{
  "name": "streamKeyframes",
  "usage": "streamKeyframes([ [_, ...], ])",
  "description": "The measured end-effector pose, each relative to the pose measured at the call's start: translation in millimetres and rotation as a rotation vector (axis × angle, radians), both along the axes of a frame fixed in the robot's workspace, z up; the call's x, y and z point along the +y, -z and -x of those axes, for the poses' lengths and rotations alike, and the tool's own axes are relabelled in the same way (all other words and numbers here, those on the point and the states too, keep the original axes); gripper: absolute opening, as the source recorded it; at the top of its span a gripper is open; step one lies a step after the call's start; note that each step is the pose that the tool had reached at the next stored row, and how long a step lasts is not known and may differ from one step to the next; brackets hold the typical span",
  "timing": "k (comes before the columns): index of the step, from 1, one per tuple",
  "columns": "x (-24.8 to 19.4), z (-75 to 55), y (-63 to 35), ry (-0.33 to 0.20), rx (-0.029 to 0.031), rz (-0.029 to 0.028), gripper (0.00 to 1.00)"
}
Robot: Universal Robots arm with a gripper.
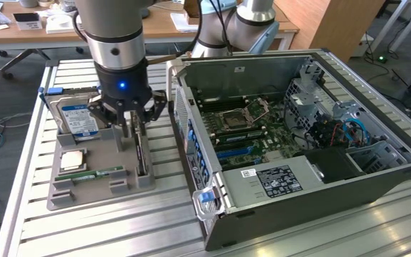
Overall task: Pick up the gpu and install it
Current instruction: 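Pick up the gpu and move the gpu toward the slot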
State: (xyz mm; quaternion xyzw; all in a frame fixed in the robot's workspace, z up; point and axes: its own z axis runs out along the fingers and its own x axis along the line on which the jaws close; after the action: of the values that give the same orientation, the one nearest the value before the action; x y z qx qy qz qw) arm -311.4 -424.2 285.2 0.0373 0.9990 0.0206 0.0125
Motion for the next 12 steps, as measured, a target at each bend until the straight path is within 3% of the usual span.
streamKeyframes([
  [12, 0.0, -1.4, 13.5, -0.002, 0.0001, 0.0026, 0.42],
])
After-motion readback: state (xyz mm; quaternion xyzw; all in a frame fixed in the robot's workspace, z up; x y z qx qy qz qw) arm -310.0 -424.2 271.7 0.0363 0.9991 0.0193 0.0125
